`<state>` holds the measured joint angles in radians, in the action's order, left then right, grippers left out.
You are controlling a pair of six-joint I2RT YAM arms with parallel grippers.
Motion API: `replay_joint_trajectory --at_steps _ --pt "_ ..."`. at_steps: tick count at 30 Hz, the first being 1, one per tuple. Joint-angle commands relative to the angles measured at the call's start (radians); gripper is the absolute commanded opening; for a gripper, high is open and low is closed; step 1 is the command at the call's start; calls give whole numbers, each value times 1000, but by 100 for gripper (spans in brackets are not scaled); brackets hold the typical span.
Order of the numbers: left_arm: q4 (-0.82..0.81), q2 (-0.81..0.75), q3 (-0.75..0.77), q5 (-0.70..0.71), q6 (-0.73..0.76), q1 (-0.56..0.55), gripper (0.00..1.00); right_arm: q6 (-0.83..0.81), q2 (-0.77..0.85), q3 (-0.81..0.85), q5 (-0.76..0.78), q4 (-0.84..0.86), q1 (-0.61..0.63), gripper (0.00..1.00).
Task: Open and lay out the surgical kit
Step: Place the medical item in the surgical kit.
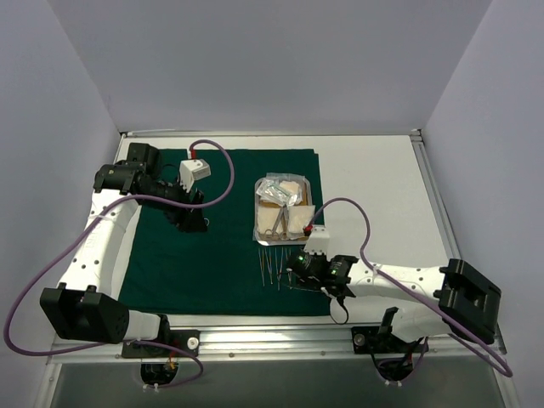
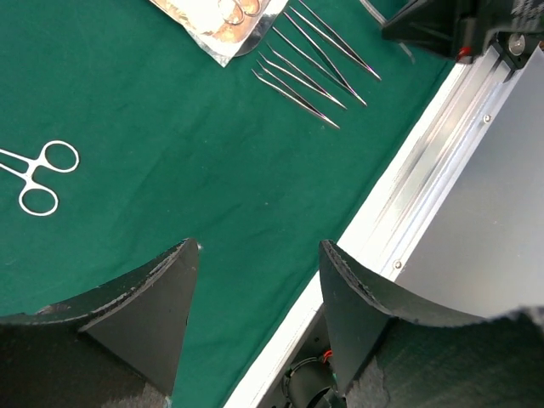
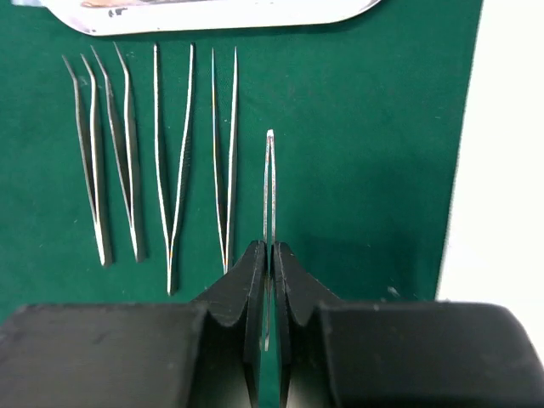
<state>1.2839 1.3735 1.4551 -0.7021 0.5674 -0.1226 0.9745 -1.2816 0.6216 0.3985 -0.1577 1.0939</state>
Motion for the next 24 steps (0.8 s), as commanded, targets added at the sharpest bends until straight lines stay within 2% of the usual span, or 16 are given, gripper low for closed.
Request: replay_joint_trajectory --at_steps 1,8,24 --pt "-28 1 7 1 8 6 68 15 -59 7 25 75 4 0" --pt "-32 9 1 1 9 6 68 -10 -130 4 2 127 3 0" --pt "-21 2 10 -4 14 6 68 -7 -183 4 13 89 -28 0"
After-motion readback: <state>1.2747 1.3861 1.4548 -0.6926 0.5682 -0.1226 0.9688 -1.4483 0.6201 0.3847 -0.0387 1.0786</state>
